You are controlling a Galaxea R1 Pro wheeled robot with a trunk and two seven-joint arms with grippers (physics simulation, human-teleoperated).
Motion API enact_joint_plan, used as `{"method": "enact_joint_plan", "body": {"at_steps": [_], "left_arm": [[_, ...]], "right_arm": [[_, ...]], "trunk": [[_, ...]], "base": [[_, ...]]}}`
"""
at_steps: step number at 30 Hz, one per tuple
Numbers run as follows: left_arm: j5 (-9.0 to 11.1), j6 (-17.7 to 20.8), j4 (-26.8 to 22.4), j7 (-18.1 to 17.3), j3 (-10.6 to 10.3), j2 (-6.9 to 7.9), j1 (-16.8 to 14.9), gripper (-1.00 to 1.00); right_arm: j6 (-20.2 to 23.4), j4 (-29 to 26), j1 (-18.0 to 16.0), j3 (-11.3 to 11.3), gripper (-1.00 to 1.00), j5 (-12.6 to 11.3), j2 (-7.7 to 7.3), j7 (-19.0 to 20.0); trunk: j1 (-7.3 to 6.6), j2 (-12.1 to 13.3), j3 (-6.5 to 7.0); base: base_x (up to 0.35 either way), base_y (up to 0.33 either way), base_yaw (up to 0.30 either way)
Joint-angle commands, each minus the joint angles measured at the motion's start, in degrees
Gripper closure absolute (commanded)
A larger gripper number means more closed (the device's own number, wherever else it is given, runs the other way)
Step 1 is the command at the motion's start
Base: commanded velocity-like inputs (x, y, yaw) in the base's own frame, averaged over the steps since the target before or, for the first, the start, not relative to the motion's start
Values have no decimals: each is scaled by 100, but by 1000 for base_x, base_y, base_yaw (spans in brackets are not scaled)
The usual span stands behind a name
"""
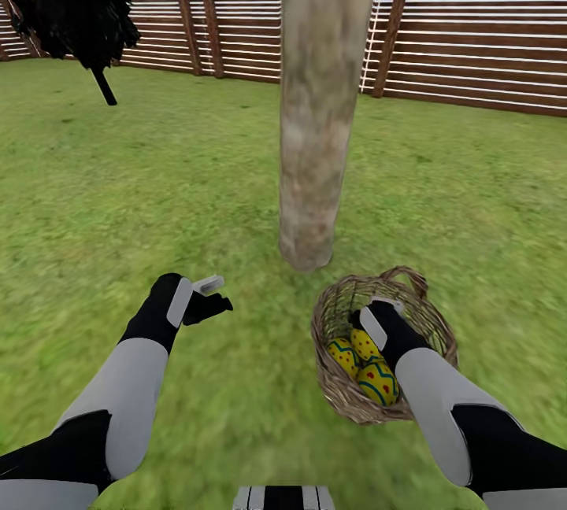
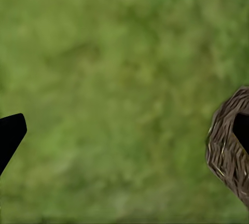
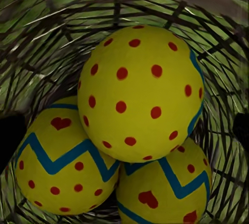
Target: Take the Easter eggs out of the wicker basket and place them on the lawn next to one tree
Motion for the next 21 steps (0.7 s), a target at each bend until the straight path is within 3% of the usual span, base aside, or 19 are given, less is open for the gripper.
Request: {"method": "enact_joint_plan", "body": {"at_steps": [1, 12, 16, 21], "left_arm": [[61, 20, -6, 55, 21, -6, -3, -100], [58, 20, -6, 38, -6, -3, -3, -100], [58, 20, -6, 30, -8, -5, -3, -100], [58, 20, -6, 29, -8, 1, -3, -100]], "right_arm": [[15, -13, -1, -25, -100, -35, 0, -52], [157, -265, -120, -49, -100, -58, -323, -185], [571, -280, -350, -46, -100, -85, -336, -173], [742, -275, -409, -41, -100, -125, -280, -161]], "trunk": [[1, -4, -27], [1, -4, -27], [1, -4, -27], [1, -4, -27]], "base": [[0, 0, 0], [0, 0, 0], [0, 0, 0], [0, 0, 0]]}}
